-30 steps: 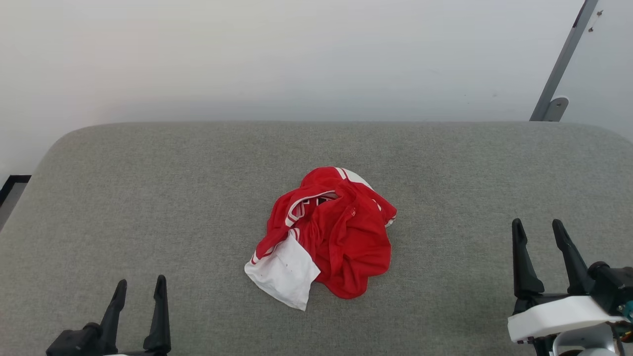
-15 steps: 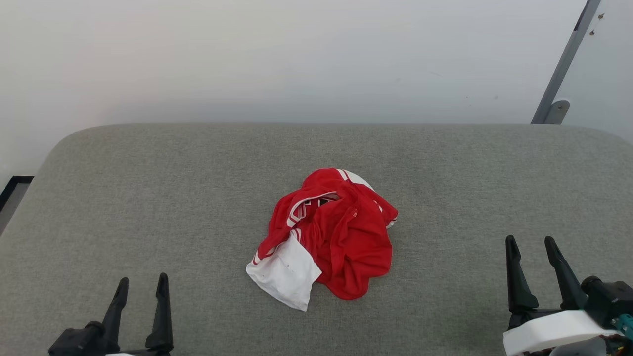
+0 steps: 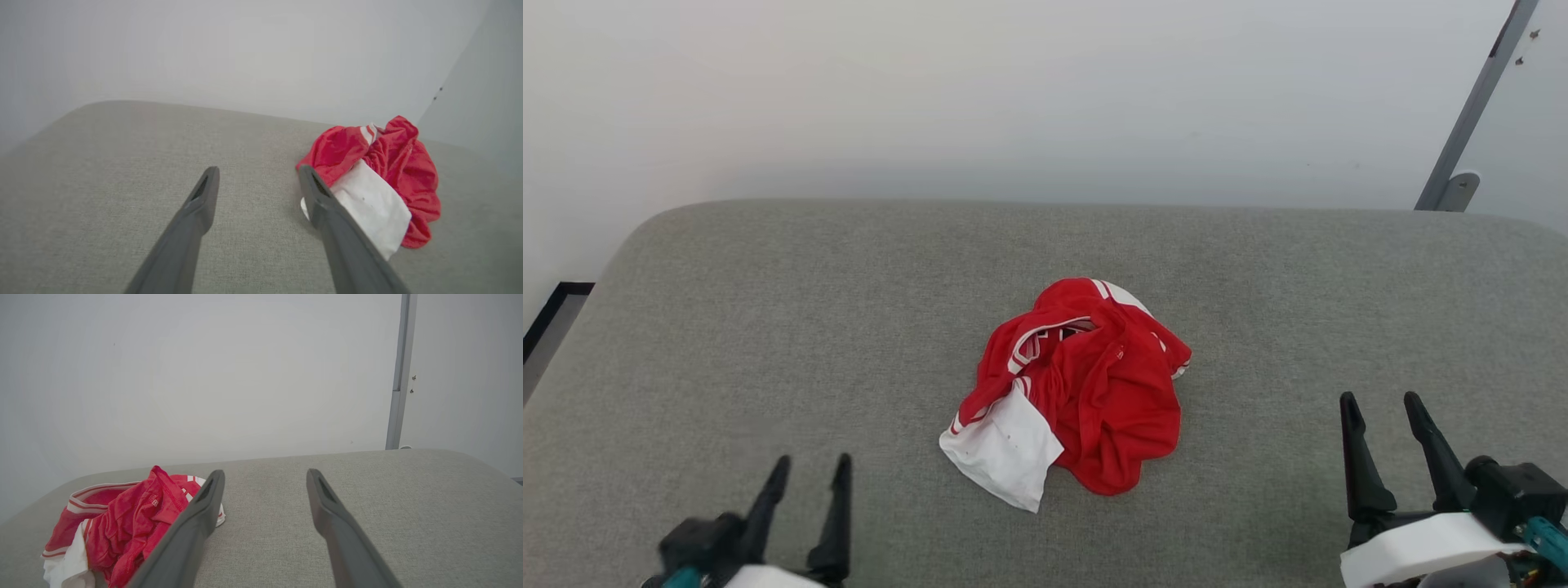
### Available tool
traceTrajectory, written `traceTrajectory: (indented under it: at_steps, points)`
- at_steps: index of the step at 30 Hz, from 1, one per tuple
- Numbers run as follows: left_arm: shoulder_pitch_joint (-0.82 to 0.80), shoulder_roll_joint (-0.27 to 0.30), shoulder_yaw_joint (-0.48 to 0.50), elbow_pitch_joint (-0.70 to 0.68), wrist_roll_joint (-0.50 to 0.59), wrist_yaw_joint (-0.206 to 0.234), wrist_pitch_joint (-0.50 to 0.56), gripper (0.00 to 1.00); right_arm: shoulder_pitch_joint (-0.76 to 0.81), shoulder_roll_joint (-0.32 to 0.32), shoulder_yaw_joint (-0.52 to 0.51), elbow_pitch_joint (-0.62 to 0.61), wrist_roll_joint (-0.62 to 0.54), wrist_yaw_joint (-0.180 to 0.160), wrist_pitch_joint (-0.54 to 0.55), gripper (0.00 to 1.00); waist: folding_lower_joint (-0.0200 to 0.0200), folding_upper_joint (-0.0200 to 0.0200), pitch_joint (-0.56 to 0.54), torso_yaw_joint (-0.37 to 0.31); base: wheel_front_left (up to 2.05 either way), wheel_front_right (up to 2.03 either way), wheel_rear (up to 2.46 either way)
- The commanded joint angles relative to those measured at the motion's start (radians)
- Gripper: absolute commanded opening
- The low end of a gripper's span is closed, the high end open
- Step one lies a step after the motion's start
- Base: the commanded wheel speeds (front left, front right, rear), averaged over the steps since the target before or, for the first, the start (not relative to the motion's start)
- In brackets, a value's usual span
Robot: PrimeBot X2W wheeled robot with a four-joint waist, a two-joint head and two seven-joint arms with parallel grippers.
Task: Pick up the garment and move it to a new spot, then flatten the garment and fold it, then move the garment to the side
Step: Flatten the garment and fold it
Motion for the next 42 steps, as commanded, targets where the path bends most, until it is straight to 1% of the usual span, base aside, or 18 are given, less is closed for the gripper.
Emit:
traceTrajectory:
  at_steps: [1, 5, 9, 10, 11, 16, 20, 22, 24, 28, 32, 33, 34, 35, 38, 42]
  points:
    - [-0.026, 0.014, -0.015, 0.004, -0.010, -0.003, 0.019, 1.00, -0.005, 0.000, 0.004, -0.003, -0.008, 0.000, 0.005, 1.00, 0.0000, -0.0001, 0.003, -0.002, 0.00, 0.00, 0.00]
    - [-0.087, 0.053, -0.088, 0.001, -0.063, -0.003, 0.114, 1.00, -0.023, 0.000, 0.015, -0.006, -0.020, 0.000, 0.013, 1.00, 0.0000, -0.0001, 0.016, -0.016, 0.00, 0.00, 0.00]
    - [-0.143, 0.098, -0.154, -0.007, -0.119, -0.003, 0.212, 1.00, -0.032, 0.000, 0.024, -0.011, -0.026, 0.000, 0.014, 1.00, 0.0000, -0.0001, 0.036, -0.045, 0.00, 0.00, 0.00]
    - [-0.162, 0.116, -0.184, -0.010, -0.147, -0.003, 0.271, 1.00, -0.040, 0.000, 0.027, -0.010, -0.027, 0.000, 0.014, 1.00, 0.0000, -0.0001, 0.049, -0.064, 0.00, 0.00, 0.00]
    - [-0.173, 0.127, -0.200, -0.014, -0.155, -0.003, 0.299, 1.00, -0.045, 0.000, 0.028, -0.011, -0.026, 0.000, 0.012, 1.00, 0.0000, -0.0001, 0.058, -0.073, 0.00, 0.00, 0.00]
    - [-0.209, 0.166, -0.243, -0.020, -0.186, -0.003, 0.417, 1.00, -0.067, 0.000, 0.028, -0.012, -0.023, 0.000, 0.005, 1.00, 0.0000, -0.0001, 0.110, -0.119, 0.00, 0.00, 0.00]
    - [-0.236, 0.174, -0.248, -0.011, -0.190, 0.008, 0.467, 1.00, -0.081, 0.000, 0.026, -0.011, -0.018, 0.000, -0.004, 1.00, 0.0000, -0.0001, 0.144, -0.139, 0.00, 0.00, 0.00]
    - [-0.261, 0.183, -0.255, 0.005, -0.174, 0.016, 0.497, 1.00, -0.094, 0.000, 0.031, -0.008, -0.018, 0.000, -0.008, 1.00, 0.0000, -0.0001, 0.168, -0.152, 0.00, 0.00, 0.00]
    - [-0.285, 0.178, -0.260, 0.034, -0.184, 0.023, 0.538, 1.00, -0.106, 0.000, 0.038, -0.005, -0.016, 0.000, -0.014, 1.00, 0.0000, -0.0001, 0.190, -0.163, 0.00, 0.00, 0.00]
    - [-0.346, 0.186, -0.280, 0.102, -0.160, 0.048, 0.617, 1.00, -0.136, 0.000, 0.051, 0.002, -0.014, 0.000, -0.022, 1.00, 0.0000, -0.0001, 0.230, -0.183, 0.00, 0.00, 0.00]
    - [-0.390, 0.171, -0.310, 0.166, -0.151, 0.065, 0.691, 1.00, -0.159, 0.000, 0.055, 0.018, -0.021, 0.000, -0.032, 1.00, 0.0000, -0.0001, 0.254, -0.190, 0.00, 0.00, 0.00]
    - [-0.396, 0.169, -0.323, 0.177, -0.147, 0.060, 0.705, 0.44, -0.163, 0.000, 0.055, 0.022, -0.023, 0.000, -0.033, 1.00, 0.0000, -0.0001, 0.257, -0.190, 0.00, 0.00, 0.00]
    - [-0.404, 0.165, -0.329, 0.187, -0.145, 0.059, 0.716, 0.00, -0.168, 0.000, 0.056, 0.025, -0.025, 0.000, -0.036, 1.00, 0.0000, -0.0001, 0.261, -0.190, 0.00, 0.00, 0.00]
    - [-0.409, 0.162, -0.337, 0.200, -0.150, 0.057, 0.737, 0.00, -0.172, 0.000, 0.056, 0.027, -0.026, 0.000, -0.039, 1.00, 0.0000, -0.0001, 0.263, -0.190, 0.00, 0.00, 0.00]
    - [-0.429, 0.166, -0.347, 0.198, -0.152, 0.048, 0.746, 0.00, -0.176, 0.000, 0.051, 0.036, -0.030, 0.000, -0.042, 1.00, 0.0000, -0.0001, 0.266, -0.185, 0.00, 0.00, 0.00]
    - [-0.444, 0.204, -0.327, 0.161, -0.160, 0.048, 0.760, 0.00, -0.176, 0.000, 0.041, 0.038, -0.038, 0.000, -0.045, 1.00, 0.0000, -0.0001, 0.261, -0.167, 0.00, 0.00, 0.00]
